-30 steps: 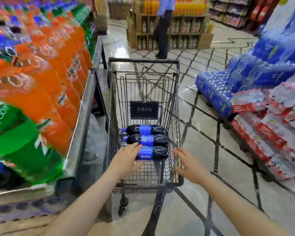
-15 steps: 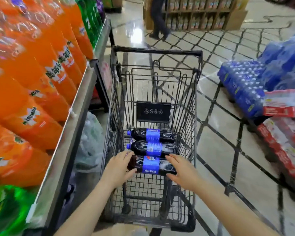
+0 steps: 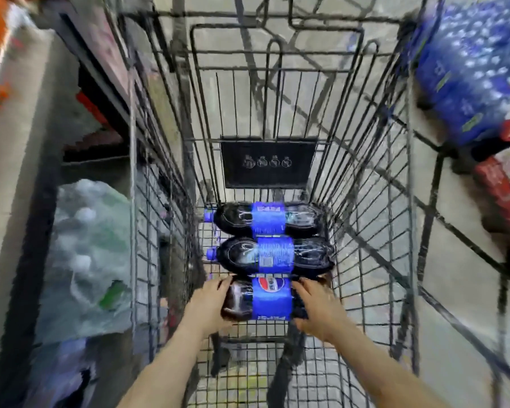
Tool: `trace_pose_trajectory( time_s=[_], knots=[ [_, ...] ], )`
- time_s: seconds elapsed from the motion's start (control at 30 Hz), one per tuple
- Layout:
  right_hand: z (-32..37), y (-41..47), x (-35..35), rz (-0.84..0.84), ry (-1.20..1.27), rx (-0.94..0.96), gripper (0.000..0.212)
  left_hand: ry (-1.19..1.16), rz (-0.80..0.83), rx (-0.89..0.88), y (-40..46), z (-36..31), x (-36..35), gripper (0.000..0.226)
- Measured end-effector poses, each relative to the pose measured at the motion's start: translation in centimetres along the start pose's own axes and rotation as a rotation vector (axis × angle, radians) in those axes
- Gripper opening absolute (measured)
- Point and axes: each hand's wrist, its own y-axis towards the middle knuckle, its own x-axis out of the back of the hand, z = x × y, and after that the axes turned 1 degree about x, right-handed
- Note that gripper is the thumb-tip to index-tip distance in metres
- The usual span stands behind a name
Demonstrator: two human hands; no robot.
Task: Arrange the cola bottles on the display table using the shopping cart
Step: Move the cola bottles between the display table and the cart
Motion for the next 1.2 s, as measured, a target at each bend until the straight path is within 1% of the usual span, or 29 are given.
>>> trace_pose_trajectory(
  time_s=[0.1, 0.23, 0.3, 0.37, 0.47, 0.53, 0.6, 0.73, 0.8, 0.97, 1.1, 1.2],
  knots=[
    [-1.0, 1.6, -1.6, 0.002, -0.035, 0.035, 0.089, -0.134, 0.012, 0.039, 2.4, 0.9, -1.5, 0.110],
    [-2.0, 2.6, -3.2, -0.005, -0.131, 0.039, 0.111, -0.176, 0.028, 0.076, 1.8, -0.5, -1.8, 0.111],
    [-1.7, 2.8, -3.1, 0.037, -0.177, 0.053, 0.112, -0.147, 0.017, 0.118, 0.4, -1.0, -2.7, 0.115],
    [-1.4, 3.3, -3.1, 0.062, -0.222, 0.113, 0.111, -0.174, -0.016, 0.156, -0.7, -1.4, -4.0, 0.116],
    [-1.2, 4.4, -3.2, 0.129, -0.268, 0.185, 0.117, -0.213, -0.062, 0.148, -1.5, -1.5, -5.5, 0.121],
    [-1.2, 5.0, -3.2, 0.153, -0.283, 0.196, 0.124, -0.236, -0.077, 0.147, -1.2, -1.3, -5.9, 0.123],
    [-1.3, 5.4, -3.4, 0.172, -0.285, 0.191, 0.126, -0.261, -0.101, 0.117, -1.0, -1.0, -6.0, 0.119],
    [-1.1, 4.4, -4.0, 0.133, -0.247, 0.175, 0.117, -0.251, -0.140, 0.108, -2.0, -1.4, -5.6, 0.116],
    [-0.9, 2.7, -4.0, 0.105, -0.227, 0.156, 0.118, -0.194, -0.181, 0.091, -2.9, -1.8, -5.1, 0.116],
    [0.0, -2.4, -2.5, -0.042, -0.122, 0.123, 0.117, -0.037, -0.271, -0.013, -6.7, -3.8, -1.1, 0.112],
    [0.8, -6.4, 0.0, -0.187, -0.111, 0.168, 0.118, 0.053, -0.413, -0.064, -11.1, -6.4, 2.5, 0.112],
    [1.9, -9.5, 2.5, -0.291, -0.136, 0.213, 0.120, 0.124, -0.536, -0.071, -15.5, -8.2, 5.1, 0.117]
  ],
)
